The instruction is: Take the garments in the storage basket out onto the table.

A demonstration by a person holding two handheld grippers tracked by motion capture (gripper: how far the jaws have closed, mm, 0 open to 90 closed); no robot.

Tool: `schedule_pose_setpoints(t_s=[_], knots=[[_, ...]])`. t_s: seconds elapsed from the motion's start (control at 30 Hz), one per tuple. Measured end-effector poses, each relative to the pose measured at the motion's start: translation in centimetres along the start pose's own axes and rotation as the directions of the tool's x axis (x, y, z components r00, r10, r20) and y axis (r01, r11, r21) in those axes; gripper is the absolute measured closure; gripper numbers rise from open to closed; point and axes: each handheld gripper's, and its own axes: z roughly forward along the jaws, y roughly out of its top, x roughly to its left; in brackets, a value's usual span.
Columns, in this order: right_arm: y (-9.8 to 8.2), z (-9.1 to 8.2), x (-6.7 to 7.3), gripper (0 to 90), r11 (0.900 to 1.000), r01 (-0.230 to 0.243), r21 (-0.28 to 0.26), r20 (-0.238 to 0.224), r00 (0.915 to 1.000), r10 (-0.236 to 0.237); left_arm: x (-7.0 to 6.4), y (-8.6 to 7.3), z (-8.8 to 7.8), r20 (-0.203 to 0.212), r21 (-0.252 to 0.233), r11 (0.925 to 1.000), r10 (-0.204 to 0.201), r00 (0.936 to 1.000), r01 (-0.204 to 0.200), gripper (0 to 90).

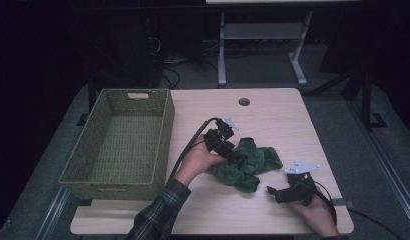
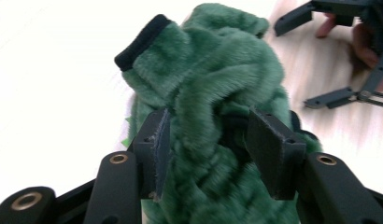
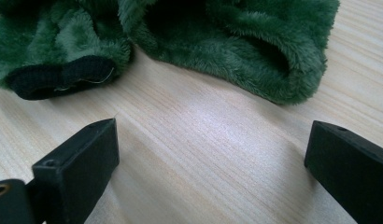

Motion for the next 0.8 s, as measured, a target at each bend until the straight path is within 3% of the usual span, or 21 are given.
schedule_pose_setpoints(t_s=[0.1, 0.23, 0.37, 0.67, 0.8], knots=[[0.0, 0.0, 0.0, 2.6, 1.0, 0.003, -0.001, 0.001, 1.0, -0.003, -0.9, -0.4, -0.4, 0.002, -0.006, 0.9999, -0.01, 0.9999, 0.01, 45.9], [0.0, 0.0, 0.0, 2.6, 1.0, 0.003, 0.0, -0.002, 1.0, -0.003, -2.7, -1.3, -0.8, 0.011, -0.01, 0.9997, 0.021, 0.9997, -0.021, 47.4], [0.0, 0.0, 0.0, 2.6, 1.0, 0.003, 0.0, -0.002, 1.0, -0.003, -3.5, -2.1, -0.3, 0.015, 0.007, 0.9995, 0.032, 0.9994, -0.032, 49.0], [0.0, 0.0, 0.0, 2.6, 1.0, 0.003, 0.0, -0.002, 1.0, -0.003, -5.1, -2.7, 0.3, 0.003, 0.028, 0.9968, 0.075, 0.9972, -0.075, 49.4], [0.0, 0.0, 0.0, 2.6, 1.0, 0.003, 0.0, -0.001, 1.0, -0.003, -5.0, -3.4, 0.7, 0.004, 0.02, 0.9967, 0.079, 0.9969, -0.079, 49.4]])
